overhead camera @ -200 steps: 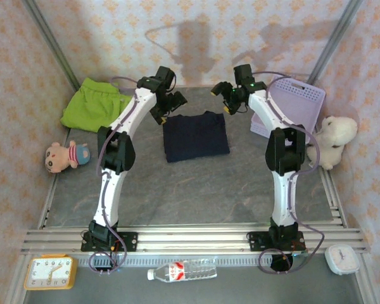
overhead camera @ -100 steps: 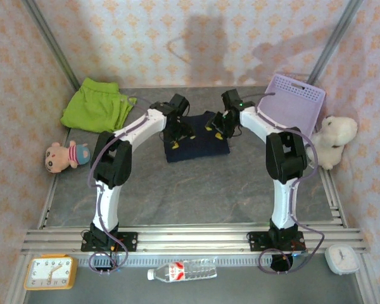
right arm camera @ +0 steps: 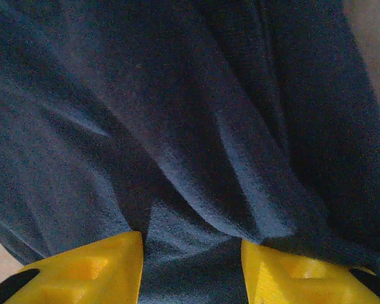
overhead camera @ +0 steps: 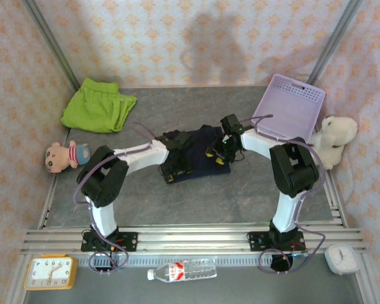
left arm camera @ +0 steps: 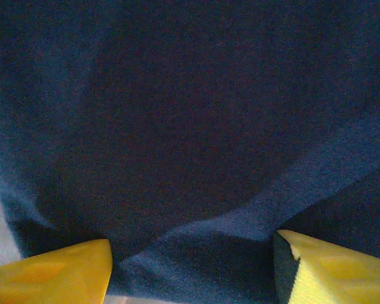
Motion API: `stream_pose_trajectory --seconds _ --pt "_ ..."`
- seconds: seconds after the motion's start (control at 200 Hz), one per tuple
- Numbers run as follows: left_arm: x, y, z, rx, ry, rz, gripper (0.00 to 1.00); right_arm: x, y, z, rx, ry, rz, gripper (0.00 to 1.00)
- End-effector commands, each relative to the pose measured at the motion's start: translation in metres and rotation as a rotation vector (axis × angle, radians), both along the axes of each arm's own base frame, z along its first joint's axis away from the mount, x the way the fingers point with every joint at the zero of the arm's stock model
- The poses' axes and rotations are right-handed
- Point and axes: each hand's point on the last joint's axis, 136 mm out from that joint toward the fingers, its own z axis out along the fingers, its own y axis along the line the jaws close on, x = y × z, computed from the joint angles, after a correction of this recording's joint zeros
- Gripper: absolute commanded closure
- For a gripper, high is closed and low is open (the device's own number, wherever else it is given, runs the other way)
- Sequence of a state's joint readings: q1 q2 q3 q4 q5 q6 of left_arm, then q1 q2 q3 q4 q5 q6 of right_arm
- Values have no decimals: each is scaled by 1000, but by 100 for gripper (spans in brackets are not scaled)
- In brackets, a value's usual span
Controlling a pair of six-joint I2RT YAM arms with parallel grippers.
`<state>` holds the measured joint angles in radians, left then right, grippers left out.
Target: Fold and stack the mixed laundry pile
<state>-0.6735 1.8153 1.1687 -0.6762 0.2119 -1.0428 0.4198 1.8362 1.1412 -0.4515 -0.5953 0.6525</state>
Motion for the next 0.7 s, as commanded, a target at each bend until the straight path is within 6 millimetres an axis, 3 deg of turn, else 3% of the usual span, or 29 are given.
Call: stream_pose_trajectory --seconds 0.0,0.12,0.225,0.34,0.525,0.696 --pt "-18 17 12 67 -37 79 33 -35 -4 6 -5 31 16 55" --pt "-21 30 36 91 -91 101 29 -49 -15 35 -8 -22 14 48" --pt "-5 45 71 114 -176 100 14 -47 -22 72 -14 -118 37 40" --pt "20 57 94 84 -236 98 9 -34 -30 97 -32 -178 66 36" --pt "67 74 112 43 -301 73 10 4 -35 106 -51 -223 86 35" --pt "104 81 107 47 -315 48 24 41 -30 87 -95 -221 127 36"
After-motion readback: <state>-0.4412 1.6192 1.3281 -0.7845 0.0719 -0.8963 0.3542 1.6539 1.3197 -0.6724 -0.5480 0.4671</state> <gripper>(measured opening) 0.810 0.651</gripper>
